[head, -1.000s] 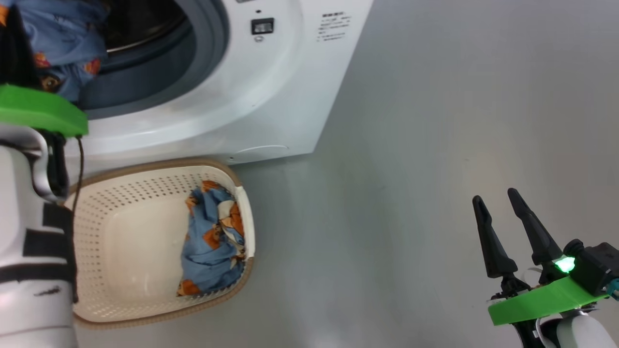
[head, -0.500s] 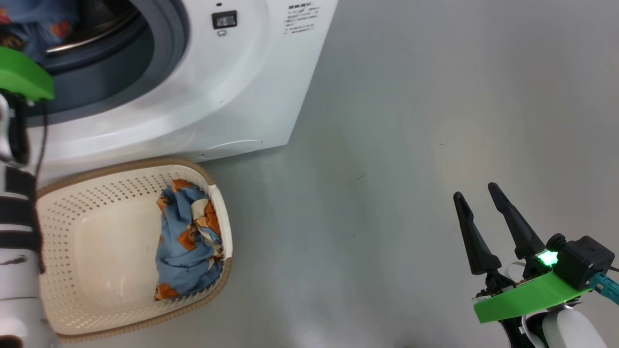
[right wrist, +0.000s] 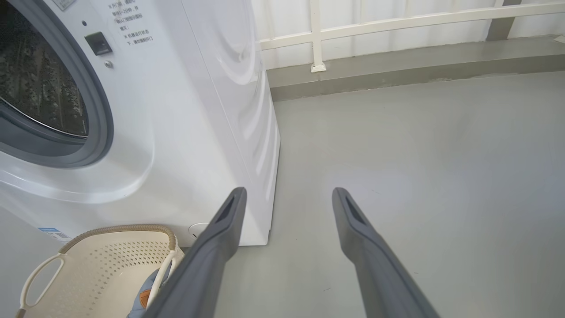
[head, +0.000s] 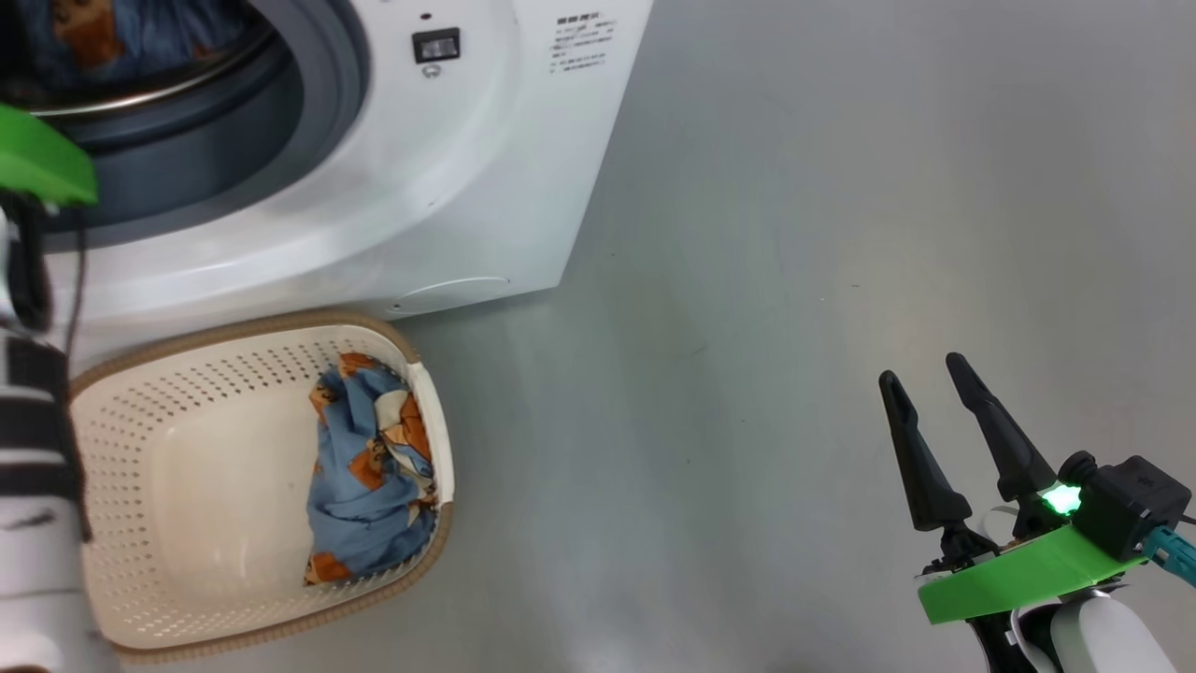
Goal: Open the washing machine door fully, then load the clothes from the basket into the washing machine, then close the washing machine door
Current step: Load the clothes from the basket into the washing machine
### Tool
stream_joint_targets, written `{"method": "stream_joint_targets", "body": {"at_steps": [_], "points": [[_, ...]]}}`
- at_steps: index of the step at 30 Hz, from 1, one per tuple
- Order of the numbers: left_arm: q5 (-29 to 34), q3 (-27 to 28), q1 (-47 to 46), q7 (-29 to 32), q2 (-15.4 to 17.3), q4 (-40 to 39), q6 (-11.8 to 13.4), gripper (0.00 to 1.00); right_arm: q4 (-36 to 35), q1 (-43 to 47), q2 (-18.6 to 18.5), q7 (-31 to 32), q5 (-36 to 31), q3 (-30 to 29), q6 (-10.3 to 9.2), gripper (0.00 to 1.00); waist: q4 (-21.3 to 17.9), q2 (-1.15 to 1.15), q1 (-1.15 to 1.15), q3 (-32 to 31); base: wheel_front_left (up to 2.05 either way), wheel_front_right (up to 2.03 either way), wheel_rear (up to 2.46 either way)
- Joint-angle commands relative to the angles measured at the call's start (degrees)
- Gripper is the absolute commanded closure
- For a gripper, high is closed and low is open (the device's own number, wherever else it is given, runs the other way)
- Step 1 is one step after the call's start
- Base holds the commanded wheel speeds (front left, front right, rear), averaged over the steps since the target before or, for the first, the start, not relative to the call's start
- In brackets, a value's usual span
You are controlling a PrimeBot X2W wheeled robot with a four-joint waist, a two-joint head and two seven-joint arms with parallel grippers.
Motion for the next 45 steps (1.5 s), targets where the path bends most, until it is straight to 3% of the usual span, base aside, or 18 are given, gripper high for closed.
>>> {"method": "stream_joint_targets", "body": {"at_steps": [1,23,45], "points": [[0.2,1.0,1.3,-0.3,1.9,-1.7,0.3,0.0,-1.1,0.2,-1.2,-0.3,0.0,1.0,0.17,0.0,0.4,0.0,0.0,-0.4,0.0,0.0,0.0],[-2.8,4.2,21.8,-0.3,-6.7,-9.0,-1.4,0.0,-0.8,2.8,-3.9,-0.3,-0.6,-1.3,0.17,0.0,7.1,0.0,0.0,-7.1,0.0,0.0,0.0],[-5.1,0.2,40.2,-0.3,-7.7,-19.5,-1.8,0.0,-0.4,6.8,-5.1,-0.3,-1.0,-2.7,0.17,0.0,10.5,0.0,0.0,-12.0,0.0,0.0,0.0]]}}
